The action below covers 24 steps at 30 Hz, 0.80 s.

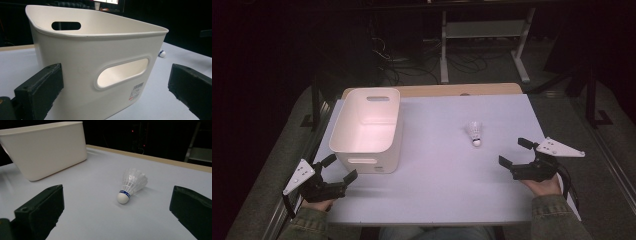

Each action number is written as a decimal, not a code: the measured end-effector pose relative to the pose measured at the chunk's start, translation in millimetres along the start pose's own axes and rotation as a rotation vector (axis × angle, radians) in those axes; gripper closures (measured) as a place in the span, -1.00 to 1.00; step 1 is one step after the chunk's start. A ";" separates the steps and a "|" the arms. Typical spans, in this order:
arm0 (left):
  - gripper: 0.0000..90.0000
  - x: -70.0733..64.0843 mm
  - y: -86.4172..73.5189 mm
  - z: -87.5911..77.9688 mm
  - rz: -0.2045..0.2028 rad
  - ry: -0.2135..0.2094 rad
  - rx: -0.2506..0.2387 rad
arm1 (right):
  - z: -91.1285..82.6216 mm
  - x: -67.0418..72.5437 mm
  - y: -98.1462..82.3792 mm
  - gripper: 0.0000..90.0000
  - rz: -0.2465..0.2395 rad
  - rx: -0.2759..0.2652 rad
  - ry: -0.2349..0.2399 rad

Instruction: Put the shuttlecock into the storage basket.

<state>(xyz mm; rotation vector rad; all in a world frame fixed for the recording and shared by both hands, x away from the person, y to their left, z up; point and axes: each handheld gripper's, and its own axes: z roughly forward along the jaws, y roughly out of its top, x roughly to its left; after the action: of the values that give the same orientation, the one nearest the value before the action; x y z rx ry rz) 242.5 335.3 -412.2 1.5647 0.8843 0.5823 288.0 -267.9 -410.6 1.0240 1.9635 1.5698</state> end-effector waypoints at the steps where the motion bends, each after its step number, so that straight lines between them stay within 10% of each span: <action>1: -1.00 -0.4 0.1 0.0 -0.003 -0.003 -0.007 | -0.1 0.1 0.1 -1.00 0.001 -0.002 0.001; 24: -1.00 -1.3 -0.4 0.4 -0.009 0.002 -0.007 | -2.3 6.8 6.2 -1.00 -0.012 0.006 -0.021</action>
<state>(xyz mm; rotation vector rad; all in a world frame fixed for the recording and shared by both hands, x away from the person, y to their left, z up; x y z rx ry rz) 241.9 334.0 -412.5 1.5533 0.8892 0.5802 283.8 -263.7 -403.3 1.0249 1.9579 1.5413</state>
